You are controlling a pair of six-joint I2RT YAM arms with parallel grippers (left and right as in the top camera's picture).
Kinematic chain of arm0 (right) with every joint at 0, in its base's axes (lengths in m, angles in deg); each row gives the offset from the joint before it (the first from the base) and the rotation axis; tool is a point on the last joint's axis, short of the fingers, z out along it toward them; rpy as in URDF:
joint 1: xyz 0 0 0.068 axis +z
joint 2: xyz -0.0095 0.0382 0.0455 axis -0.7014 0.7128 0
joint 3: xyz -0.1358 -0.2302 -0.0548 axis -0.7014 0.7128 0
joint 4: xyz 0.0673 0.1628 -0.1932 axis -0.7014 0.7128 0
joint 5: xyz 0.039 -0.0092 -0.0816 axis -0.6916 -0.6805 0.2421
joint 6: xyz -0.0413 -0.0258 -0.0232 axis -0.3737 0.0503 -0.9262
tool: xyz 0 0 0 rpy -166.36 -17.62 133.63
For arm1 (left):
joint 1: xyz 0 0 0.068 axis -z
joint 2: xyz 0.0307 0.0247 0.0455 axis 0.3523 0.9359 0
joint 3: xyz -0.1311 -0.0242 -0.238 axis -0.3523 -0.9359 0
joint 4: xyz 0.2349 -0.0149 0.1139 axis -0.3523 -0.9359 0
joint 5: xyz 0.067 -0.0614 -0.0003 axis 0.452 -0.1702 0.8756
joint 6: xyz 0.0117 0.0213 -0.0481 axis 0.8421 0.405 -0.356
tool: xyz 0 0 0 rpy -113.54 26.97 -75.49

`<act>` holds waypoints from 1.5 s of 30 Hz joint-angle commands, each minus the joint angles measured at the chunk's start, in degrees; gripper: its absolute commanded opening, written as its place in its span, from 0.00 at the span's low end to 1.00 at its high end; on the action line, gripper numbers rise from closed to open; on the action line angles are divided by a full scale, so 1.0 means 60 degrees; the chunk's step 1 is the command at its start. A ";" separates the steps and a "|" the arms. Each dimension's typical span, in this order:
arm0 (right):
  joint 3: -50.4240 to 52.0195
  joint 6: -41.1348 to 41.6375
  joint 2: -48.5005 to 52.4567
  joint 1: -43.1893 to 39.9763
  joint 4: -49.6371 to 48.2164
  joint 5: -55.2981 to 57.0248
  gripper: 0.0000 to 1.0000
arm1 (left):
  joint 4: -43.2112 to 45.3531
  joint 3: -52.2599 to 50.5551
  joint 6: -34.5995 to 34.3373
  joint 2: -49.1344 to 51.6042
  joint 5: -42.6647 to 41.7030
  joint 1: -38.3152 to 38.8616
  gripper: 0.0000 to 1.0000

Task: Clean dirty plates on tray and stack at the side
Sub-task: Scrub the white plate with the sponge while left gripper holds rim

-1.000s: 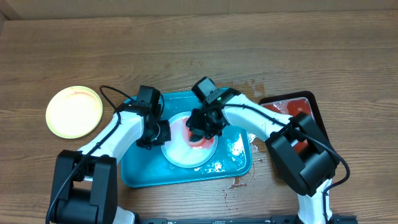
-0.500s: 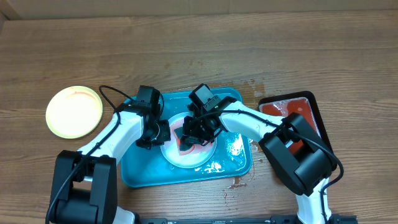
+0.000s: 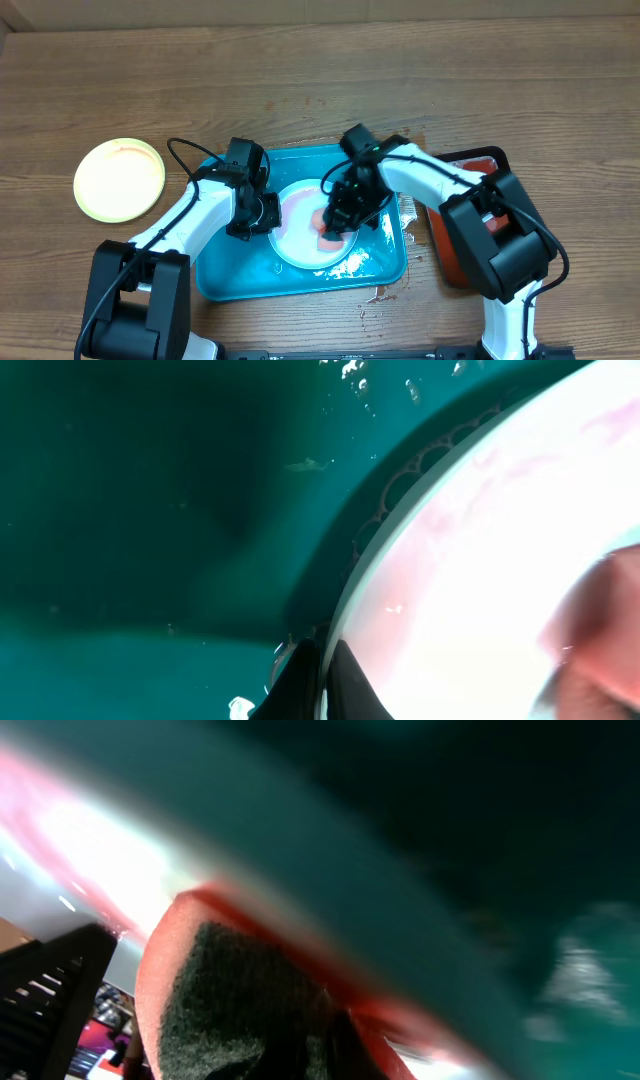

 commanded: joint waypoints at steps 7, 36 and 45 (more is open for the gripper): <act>-0.0029 -0.0160 0.0455 -0.0441 0.0076 0.3417 0.04 | -0.0058 0.0025 -0.0248 0.0051 0.0455 -0.0102 0.05; -0.2098 -0.2962 0.0514 0.2514 -0.0499 0.3625 0.04 | -0.0222 0.0025 -0.0208 0.0051 0.0459 -0.0102 0.04; -0.2098 -0.1654 0.0514 0.1370 -0.0583 0.4900 0.04 | -0.0284 0.0025 -0.0211 0.0051 0.0459 -0.0102 0.04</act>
